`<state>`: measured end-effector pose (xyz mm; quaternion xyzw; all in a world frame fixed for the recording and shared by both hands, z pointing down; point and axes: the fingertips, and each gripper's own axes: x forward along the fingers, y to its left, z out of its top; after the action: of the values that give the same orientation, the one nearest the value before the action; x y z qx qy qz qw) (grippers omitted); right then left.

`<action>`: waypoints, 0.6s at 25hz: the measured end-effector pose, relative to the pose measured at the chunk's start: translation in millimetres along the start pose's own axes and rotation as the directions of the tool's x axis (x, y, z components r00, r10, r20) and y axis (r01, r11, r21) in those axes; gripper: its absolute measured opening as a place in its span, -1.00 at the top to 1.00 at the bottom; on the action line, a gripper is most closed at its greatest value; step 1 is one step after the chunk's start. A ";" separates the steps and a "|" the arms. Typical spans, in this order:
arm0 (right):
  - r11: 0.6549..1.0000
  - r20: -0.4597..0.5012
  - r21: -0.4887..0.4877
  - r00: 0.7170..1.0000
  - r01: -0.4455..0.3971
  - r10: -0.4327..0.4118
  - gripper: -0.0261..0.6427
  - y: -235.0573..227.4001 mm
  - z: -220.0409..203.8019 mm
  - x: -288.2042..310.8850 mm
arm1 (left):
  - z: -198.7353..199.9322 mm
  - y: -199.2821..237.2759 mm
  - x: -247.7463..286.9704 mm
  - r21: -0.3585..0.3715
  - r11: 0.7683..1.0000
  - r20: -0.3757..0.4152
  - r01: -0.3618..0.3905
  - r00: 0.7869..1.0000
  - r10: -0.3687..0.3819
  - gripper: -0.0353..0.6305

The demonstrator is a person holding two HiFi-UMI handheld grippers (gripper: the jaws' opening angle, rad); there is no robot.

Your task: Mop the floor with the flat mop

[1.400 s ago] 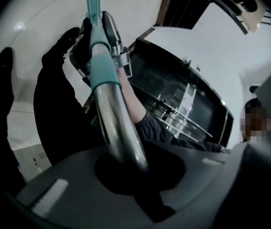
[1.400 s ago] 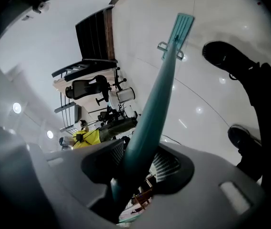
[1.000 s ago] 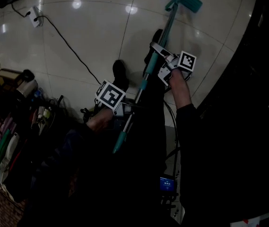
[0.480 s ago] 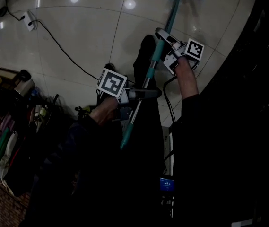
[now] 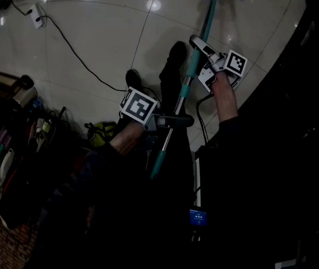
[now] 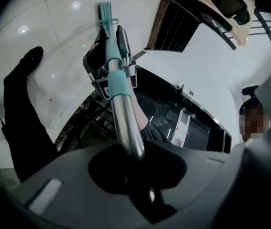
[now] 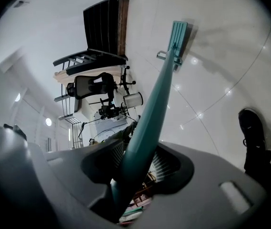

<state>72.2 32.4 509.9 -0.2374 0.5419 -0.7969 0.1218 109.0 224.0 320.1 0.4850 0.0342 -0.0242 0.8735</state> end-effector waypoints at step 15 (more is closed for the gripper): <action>0.999 -0.066 0.038 0.998 0.015 -0.012 0.37 -46.3 -163.4 22.4 | -118.4 60.3 -129.7 0.024 0.992 -0.184 -0.124 0.975 0.126 0.70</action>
<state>-27.5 171.7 509.1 -0.2125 0.5285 -0.8154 0.1033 -20.0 357.5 319.5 0.4916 0.0845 0.0757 0.8634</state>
